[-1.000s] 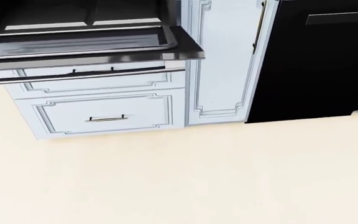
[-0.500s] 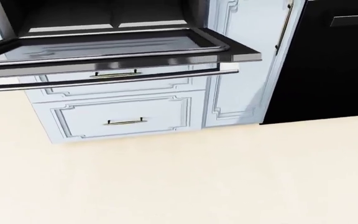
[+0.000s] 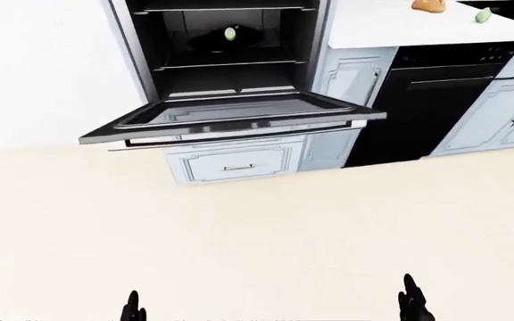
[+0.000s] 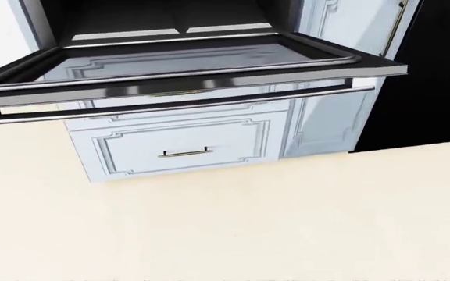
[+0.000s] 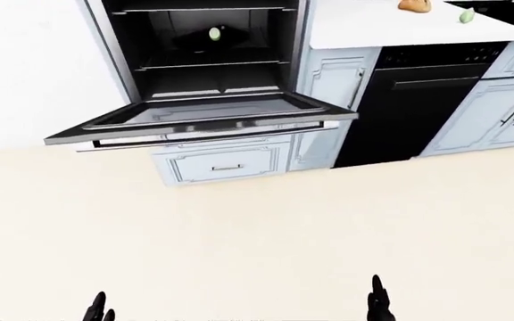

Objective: Close the oven door.

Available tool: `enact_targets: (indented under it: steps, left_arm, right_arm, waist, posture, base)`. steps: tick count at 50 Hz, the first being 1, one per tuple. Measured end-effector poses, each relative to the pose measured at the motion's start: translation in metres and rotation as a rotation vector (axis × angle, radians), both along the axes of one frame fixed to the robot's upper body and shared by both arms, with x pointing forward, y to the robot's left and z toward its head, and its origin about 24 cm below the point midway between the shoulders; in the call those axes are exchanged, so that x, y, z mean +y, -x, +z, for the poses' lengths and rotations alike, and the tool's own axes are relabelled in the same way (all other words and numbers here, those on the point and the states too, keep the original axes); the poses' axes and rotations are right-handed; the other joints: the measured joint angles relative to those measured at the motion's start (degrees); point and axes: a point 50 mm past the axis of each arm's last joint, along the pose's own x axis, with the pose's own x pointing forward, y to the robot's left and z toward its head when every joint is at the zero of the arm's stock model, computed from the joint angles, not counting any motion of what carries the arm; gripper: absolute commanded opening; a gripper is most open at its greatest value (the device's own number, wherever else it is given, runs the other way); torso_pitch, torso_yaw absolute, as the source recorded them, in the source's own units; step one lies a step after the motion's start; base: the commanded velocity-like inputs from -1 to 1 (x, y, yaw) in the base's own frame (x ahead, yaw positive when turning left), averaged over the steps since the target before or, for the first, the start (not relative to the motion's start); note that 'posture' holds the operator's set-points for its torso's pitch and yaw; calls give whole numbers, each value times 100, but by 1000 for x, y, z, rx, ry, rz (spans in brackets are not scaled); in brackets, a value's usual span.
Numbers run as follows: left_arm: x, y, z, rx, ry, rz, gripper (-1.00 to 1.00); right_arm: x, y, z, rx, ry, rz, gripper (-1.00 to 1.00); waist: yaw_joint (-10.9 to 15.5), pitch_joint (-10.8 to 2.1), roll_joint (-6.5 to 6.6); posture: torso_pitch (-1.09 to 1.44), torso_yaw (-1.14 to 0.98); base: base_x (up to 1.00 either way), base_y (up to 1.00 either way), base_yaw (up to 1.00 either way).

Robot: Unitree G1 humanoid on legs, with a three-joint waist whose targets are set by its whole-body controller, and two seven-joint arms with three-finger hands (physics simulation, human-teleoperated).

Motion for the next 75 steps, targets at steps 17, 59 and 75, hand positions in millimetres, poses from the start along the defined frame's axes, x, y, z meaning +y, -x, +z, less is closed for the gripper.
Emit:
enact_targets:
  steps: [17, 59, 75]
  left_arm:
    - [8, 2, 3, -6, -22, 25, 100]
    - [-4, 3, -3, 15, 14, -11, 100]
    - [7, -1, 3, -17, -23, 16, 100]
  right_arm:
    - [11, 1, -5, 25, -31, 34, 100]
    - [-4, 5, -1, 14, 0, -25, 100]
    - [6, 2, -4, 18, -20, 20, 100]
  waist:
    - [137, -82, 625]
    - [-61, -92, -8]
    - [114, -45, 477]
  posture:
    - [0, 0]
    - [0, 0]
    - [0, 0]
  base:
    - [0, 50, 0]
    - [0, 50, 0]
    - [0, 50, 0]
